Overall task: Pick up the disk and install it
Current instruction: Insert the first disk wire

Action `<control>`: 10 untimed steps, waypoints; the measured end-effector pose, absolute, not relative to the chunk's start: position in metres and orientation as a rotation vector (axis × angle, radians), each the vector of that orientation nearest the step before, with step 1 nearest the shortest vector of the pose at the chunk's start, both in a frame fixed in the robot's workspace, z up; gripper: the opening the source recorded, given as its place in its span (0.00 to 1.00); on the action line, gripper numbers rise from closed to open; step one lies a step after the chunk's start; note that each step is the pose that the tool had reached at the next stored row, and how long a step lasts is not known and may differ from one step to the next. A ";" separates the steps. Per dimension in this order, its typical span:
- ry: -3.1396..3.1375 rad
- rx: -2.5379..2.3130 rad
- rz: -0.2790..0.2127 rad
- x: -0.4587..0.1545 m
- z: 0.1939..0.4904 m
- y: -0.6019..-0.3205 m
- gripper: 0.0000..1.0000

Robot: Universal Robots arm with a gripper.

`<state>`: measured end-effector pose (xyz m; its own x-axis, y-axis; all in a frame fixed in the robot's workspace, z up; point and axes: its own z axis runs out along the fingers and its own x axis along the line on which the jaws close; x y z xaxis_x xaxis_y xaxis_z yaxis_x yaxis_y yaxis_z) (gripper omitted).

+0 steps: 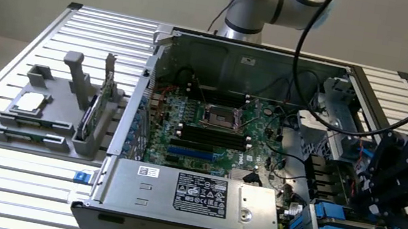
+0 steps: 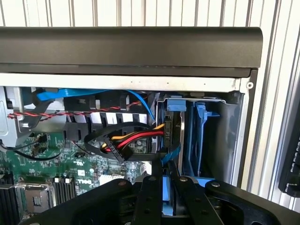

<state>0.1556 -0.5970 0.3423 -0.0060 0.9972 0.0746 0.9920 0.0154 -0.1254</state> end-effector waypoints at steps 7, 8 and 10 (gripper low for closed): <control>-2.135 -2.110 0.040 0.156 0.341 -0.600 0.16; -2.135 -2.110 0.037 0.156 0.341 -0.601 0.16; -2.135 -2.111 0.031 0.156 0.340 -0.601 0.16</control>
